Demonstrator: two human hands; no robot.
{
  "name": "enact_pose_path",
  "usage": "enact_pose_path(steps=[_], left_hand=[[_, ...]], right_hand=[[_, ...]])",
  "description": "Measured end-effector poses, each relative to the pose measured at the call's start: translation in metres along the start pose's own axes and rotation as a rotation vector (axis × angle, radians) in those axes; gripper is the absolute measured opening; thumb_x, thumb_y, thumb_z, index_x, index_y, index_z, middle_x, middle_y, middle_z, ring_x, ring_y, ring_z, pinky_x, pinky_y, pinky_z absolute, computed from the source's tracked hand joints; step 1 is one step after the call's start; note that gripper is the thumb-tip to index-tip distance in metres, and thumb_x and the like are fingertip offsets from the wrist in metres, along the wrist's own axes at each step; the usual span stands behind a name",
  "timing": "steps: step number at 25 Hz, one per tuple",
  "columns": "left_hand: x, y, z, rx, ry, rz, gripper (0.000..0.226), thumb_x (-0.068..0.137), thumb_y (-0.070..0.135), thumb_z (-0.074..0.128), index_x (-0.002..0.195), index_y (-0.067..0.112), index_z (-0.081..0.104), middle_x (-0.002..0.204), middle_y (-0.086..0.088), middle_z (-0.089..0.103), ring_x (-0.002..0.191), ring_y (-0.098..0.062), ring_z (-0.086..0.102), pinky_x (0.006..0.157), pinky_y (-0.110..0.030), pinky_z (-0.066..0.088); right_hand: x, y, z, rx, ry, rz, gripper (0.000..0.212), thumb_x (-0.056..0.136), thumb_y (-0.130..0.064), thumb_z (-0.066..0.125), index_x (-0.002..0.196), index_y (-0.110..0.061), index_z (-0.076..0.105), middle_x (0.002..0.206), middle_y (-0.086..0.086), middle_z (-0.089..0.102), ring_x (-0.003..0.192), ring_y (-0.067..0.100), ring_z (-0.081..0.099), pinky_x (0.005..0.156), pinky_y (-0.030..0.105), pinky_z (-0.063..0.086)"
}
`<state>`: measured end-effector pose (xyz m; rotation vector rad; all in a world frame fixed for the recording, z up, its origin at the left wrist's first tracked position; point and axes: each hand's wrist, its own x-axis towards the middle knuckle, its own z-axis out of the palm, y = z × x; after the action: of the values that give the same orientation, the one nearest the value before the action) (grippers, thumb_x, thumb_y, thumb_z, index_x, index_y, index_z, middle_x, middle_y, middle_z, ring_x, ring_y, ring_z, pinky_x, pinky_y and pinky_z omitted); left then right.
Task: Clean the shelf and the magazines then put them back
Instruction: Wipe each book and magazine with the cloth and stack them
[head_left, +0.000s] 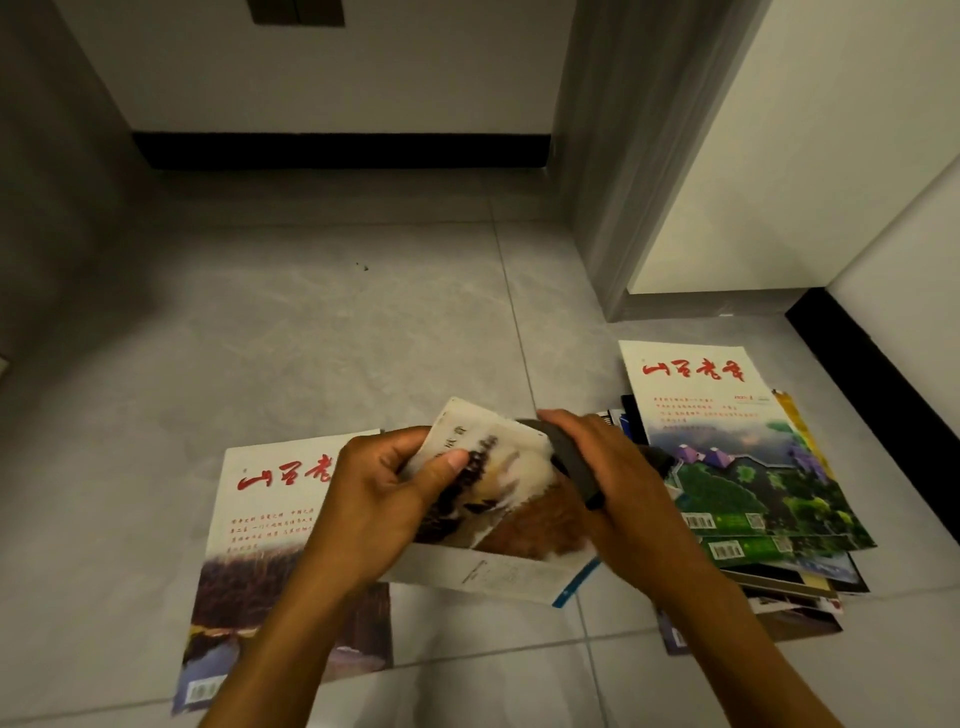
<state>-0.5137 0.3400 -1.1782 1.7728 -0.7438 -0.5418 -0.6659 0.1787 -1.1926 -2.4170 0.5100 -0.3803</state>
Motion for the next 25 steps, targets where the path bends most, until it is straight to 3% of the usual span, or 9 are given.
enact_pose_path(steps=[2, 4, 6, 8, 11, 14, 17, 21, 25], left_hand=[[-0.005, -0.004, -0.011, -0.027, -0.012, -0.002, 0.012, 0.079, 0.034, 0.062, 0.088, 0.034, 0.071, 0.084, 0.023, 0.072, 0.081, 0.000, 0.068, 0.063, -0.012, 0.051], [-0.010, -0.013, -0.020, -0.081, 0.006, -0.039, 0.016, 0.077, 0.033, 0.062, 0.089, 0.031, 0.072, 0.086, 0.018, 0.074, 0.083, -0.003, 0.070, 0.065, -0.016, 0.055], [-0.013, -0.025, -0.026, -0.153, 0.044, -0.082, 0.018, 0.078, 0.028, 0.063, 0.092, 0.023, 0.074, 0.088, 0.008, 0.076, 0.082, -0.010, 0.071, 0.067, -0.025, 0.059], [-0.014, -0.032, -0.026, -0.217, 0.090, -0.145, 0.017, 0.080, 0.024, 0.064, 0.093, 0.019, 0.073, 0.088, 0.005, 0.076, 0.080, -0.011, 0.072, 0.065, -0.026, 0.059], [-0.014, -0.036, -0.024, -0.218, -0.034, -0.261, 0.014, 0.087, 0.011, 0.062, 0.096, 0.018, 0.071, 0.090, 0.005, 0.076, 0.082, -0.012, 0.071, 0.064, -0.021, 0.057], [-0.006, -0.036, -0.045, -0.044, -0.344, -0.301, 0.020, 0.086, 0.009, 0.068, 0.100, 0.021, 0.074, 0.096, 0.001, 0.074, 0.092, -0.018, 0.070, 0.079, -0.034, 0.058], [0.000, -0.025, -0.035, 0.464, -0.532, -0.124, 0.011, 0.087, 0.030, 0.070, 0.096, 0.036, 0.071, 0.088, 0.017, 0.071, 0.083, -0.006, 0.067, 0.075, -0.020, 0.053], [-0.007, -0.011, 0.007, 0.371, -0.342, -0.080, 0.025, 0.084, 0.060, 0.052, 0.096, 0.042, 0.064, 0.090, 0.022, 0.068, 0.084, -0.006, 0.067, 0.082, -0.028, 0.056], [0.001, -0.012, -0.019, 0.193, -0.220, -0.086, 0.013, 0.084, 0.050, 0.059, 0.093, 0.045, 0.067, 0.087, 0.023, 0.071, 0.083, 0.000, 0.068, 0.074, -0.032, 0.058]], right_hand=[[-0.017, 0.024, -0.002, 0.029, -0.140, 0.264, 0.049, 0.091, -0.003, 0.059, 0.136, -0.010, 0.040, 0.130, 0.007, 0.047, 0.121, 0.017, 0.044, 0.092, 0.006, 0.029], [-0.032, 0.049, -0.004, 0.067, -0.150, 0.416, 0.047, 0.095, -0.010, 0.054, 0.138, -0.012, 0.038, 0.139, 0.012, 0.046, 0.125, 0.021, 0.045, 0.099, 0.016, 0.031], [-0.042, 0.059, -0.006, 0.165, 0.006, 0.428, 0.041, 0.093, -0.023, 0.055, 0.132, -0.029, 0.044, 0.130, 0.001, 0.057, 0.113, 0.011, 0.056, 0.097, 0.027, 0.045], [-0.043, 0.059, -0.005, 0.430, 0.219, 0.407, 0.034, 0.090, -0.030, 0.051, 0.124, -0.038, 0.051, 0.111, -0.021, 0.062, 0.101, -0.002, 0.060, 0.081, 0.023, 0.055], [-0.036, 0.056, -0.001, 0.771, 0.386, 0.498, 0.036, 0.086, -0.032, 0.054, 0.118, -0.049, 0.055, 0.112, -0.019, 0.062, 0.100, 0.007, 0.064, 0.071, 0.028, 0.060], [-0.029, 0.049, -0.007, 0.711, 0.373, 0.432, 0.039, 0.087, -0.027, 0.058, 0.124, -0.035, 0.054, 0.119, -0.012, 0.060, 0.105, 0.018, 0.063, 0.075, 0.032, 0.059], [-0.012, 0.019, -0.008, 0.552, 0.250, 0.203, 0.038, 0.089, -0.012, 0.064, 0.117, -0.037, 0.057, 0.112, -0.026, 0.062, 0.107, -0.001, 0.059, 0.090, 0.015, 0.047], [0.005, -0.016, 0.016, 0.409, 0.195, 0.003, 0.041, 0.094, -0.022, 0.059, 0.131, -0.035, 0.050, 0.122, -0.030, 0.052, 0.115, -0.013, 0.048, 0.096, 0.007, 0.038], [-0.008, 0.021, 0.025, 0.315, 0.137, 0.130, 0.040, 0.097, -0.047, 0.046, 0.135, -0.038, 0.040, 0.118, -0.010, 0.057, 0.103, -0.003, 0.059, 0.085, 0.024, 0.055]])
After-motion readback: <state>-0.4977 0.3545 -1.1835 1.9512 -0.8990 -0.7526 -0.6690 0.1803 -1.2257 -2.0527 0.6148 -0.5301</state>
